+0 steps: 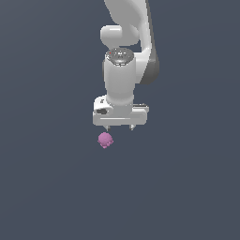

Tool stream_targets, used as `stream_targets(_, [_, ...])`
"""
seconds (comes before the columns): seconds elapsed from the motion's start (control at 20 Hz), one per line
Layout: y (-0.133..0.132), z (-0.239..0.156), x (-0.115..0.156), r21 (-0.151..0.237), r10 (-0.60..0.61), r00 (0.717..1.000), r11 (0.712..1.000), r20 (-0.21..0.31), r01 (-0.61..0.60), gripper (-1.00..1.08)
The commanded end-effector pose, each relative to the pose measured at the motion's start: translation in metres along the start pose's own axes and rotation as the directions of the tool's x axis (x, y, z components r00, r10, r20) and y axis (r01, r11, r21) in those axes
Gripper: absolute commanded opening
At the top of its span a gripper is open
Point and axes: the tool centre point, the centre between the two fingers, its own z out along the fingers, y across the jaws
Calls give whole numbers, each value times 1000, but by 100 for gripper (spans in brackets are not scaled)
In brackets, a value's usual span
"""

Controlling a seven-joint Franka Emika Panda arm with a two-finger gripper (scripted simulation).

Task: Pick up the object and move it to a goal position.

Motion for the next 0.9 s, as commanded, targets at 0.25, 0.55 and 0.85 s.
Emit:
stream_targets(0.25, [2,-2,1,0,-2,1000,1000,-5,2,100])
stream_targets(0.55, [6,4,-1,-1,-41,999,999,-1,41,100])
stream_targets(0.85, [15,15,-4,-2,-118,993,993,7,118,100])
